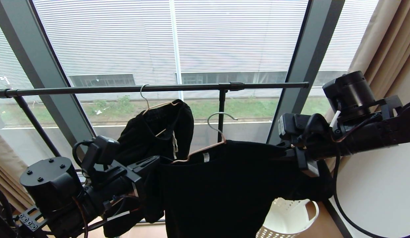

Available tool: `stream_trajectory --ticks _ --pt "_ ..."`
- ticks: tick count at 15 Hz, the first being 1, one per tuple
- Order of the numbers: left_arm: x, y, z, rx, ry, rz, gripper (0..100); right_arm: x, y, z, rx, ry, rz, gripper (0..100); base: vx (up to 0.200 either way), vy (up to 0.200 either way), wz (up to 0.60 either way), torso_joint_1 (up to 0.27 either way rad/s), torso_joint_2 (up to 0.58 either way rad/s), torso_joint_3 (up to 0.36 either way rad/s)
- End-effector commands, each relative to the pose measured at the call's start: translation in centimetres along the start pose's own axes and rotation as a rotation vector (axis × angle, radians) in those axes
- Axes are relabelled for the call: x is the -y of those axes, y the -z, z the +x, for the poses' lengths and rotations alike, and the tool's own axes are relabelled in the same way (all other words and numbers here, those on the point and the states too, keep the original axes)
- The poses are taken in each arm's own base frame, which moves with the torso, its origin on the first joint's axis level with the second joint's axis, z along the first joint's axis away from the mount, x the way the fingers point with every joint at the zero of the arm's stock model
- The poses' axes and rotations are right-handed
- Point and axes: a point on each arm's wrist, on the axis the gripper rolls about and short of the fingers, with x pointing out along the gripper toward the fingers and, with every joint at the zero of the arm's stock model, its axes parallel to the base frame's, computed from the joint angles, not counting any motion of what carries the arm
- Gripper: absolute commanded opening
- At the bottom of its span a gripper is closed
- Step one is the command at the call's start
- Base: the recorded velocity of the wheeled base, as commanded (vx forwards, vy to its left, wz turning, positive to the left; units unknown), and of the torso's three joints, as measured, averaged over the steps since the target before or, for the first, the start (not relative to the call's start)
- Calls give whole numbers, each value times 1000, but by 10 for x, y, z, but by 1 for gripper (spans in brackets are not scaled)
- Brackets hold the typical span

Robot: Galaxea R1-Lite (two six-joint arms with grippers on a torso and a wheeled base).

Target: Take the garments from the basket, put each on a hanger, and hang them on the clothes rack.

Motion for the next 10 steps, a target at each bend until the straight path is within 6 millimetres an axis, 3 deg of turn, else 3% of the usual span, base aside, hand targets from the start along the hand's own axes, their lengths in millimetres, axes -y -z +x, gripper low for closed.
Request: stream_trajectory --ticks 1,4,8,10 --pt "0 -6 -2 27 -4 6 0 -2 3 7 16 -30 16 0 0 0 0 0 0 0" --pt "-4 -7 -2 32 -19 6 0 -5 6 8 74 -91 44 0 0 0 0 0 0 0" --pt "9 -11 -2 24 34 9 0 0 11 25 95 -92 72 0 0 0 0 0 0 0" --pt "11 -26 3 1 38 7 0 -4 16 30 128 -151 108 0 0 0 0 0 0 0"
